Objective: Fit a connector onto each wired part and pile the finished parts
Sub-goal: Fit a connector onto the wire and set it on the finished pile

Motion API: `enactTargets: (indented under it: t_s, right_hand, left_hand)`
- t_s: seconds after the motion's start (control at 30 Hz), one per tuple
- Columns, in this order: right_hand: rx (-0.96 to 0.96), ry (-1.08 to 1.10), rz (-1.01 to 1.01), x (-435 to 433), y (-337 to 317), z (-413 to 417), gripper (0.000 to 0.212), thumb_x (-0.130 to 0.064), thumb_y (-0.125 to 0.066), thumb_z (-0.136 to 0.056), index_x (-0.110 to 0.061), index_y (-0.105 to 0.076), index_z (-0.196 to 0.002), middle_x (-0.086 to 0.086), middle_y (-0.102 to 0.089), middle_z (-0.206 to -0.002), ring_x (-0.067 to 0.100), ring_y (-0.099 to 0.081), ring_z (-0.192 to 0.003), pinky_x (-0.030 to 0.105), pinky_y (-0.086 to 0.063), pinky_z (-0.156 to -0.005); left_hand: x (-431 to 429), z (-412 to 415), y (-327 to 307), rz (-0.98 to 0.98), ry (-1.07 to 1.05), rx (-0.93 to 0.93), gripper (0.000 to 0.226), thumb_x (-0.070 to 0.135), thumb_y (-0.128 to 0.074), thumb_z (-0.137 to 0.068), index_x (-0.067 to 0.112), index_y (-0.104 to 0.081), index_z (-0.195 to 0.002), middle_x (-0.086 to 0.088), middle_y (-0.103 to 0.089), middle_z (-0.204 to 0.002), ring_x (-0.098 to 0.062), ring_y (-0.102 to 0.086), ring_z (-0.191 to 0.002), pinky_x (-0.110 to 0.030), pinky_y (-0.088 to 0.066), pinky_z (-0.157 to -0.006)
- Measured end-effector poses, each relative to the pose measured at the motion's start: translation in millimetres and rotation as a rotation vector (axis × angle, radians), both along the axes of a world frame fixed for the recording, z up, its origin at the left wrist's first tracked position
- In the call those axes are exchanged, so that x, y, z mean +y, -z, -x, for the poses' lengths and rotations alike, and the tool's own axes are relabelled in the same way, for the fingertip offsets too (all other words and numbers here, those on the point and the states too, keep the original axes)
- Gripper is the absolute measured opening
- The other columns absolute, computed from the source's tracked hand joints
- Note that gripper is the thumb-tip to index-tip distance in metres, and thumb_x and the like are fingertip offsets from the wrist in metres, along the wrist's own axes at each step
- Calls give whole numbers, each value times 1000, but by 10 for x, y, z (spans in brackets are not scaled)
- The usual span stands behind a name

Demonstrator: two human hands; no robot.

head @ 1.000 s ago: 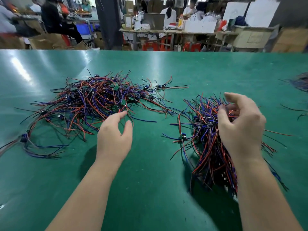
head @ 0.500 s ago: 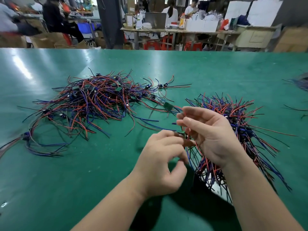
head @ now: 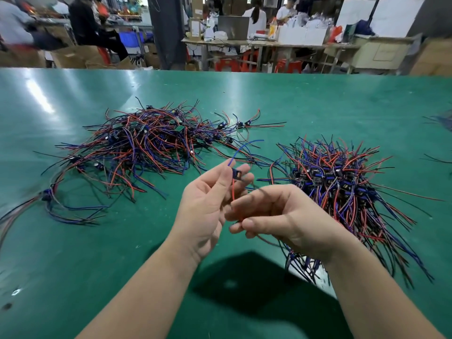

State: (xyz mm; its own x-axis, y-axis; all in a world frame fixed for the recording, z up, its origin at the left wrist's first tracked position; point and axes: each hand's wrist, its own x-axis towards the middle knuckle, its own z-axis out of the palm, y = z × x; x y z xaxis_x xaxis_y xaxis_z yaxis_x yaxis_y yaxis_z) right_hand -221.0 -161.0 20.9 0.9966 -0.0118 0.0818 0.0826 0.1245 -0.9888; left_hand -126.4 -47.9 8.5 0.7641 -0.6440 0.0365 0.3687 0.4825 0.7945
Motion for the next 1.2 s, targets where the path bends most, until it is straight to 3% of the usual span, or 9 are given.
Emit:
enactTargets:
  t_s: [0.1, 0.2, 0.27, 0.4, 0.53, 0.7, 0.8, 1.0, 1.2]
  right_hand:
    - [79, -3, 65, 18, 14, -5, 24, 8, -59, -83, -10, -75, -86, 13, -73, -88, 22, -71, -83, 24, -55, -69]
    - [149, 228, -12, -9, 24, -38, 30, 10, -47, -91, -7, -70, -81, 13, -71, -77, 20, -69, -61, 23, -53, -50]
    - [154, 354, -115, -52, 8, -69, 15, -10, -54, -92, -4, -67, -89, 13, -67, -74, 17, -62, -52, 21, -47, -46]
    - [149, 239, -108, -101, 1, -64, 45, -51, -57, -78, -13, -74, -94, 9, -70, -85, 14, -59, -64, 21, -43, -57]
    - [87, 235, -141, -97, 10, -53, 30, -38, -61, -79, -13, -78, -85, 3, -72, -87, 12, -61, -69, 18, -45, -57]
    - [118, 281, -190, -99, 29, -53, 21, -23, -70, -66, -15, -78, -83, 4, -73, -83, 10, -65, -70, 16, -45, -58]
    - [77, 402, -195, -92, 50, -92, 8, -15, -71, -62, -11, -74, -69, 5, -67, -66, 13, -63, -58, 18, -50, -57]
    - [86, 544, 45, -139, 82, -106, 9, -12, -75, -71, -14, -72, -63, 0, -65, -59, 9, -57, -54, 16, -44, -50]
    - [36, 694, 38, -162, 43, -110, 20, -7, -71, -79, -12, -65, -60, 2, -62, -52, 8, -56, -46, 15, -42, -43]
  left_hand:
    - [55, -44, -37, 56, 72, 52, 35, 18, -55, -79, 13, -61, -113, -8, -73, -104, -12, -72, -76, -24, -58, -69]
    - [110, -97, -76, 92, 158, 92, 47, 17, -50, -82, 21, -49, -128, -13, -71, -110, -7, -66, -61, -19, -54, -56]
    - [125, -104, -86, 95, 224, 80, 50, 16, -47, -84, 23, -43, -133, -15, -70, -111, -6, -56, -53, -18, -50, -51]
    - [114, -37, -59, 64, 363, 63, 54, 14, -47, -84, 22, -40, -137, -16, -68, -105, -8, -48, -50, -19, -47, -50]
    - [147, -53, -52, 16, 389, 50, 63, 11, -50, -82, 21, -35, -143, -18, -52, -97, -11, -45, -49, -20, -44, -49]
    - [147, -45, 2, -127, 431, 14, 69, 10, -57, -83, 20, -31, -145, -8, -60, -81, -13, -51, -50, -22, -47, -49]
    - [92, -27, 14, -282, 381, 20, 53, 21, -56, -85, 17, -42, -136, -2, -69, -76, -11, -63, -52, -19, -52, -49]
    - [87, -45, 43, -413, 309, -120, 28, 37, -72, -64, 12, -75, -76, -8, -73, -82, -12, -69, -62, -18, -52, -52]
    - [131, -44, 66, -445, 427, -211, 18, 22, -77, -59, 11, -76, -73, -8, -71, -73, -13, -67, -59, -20, -53, -56]
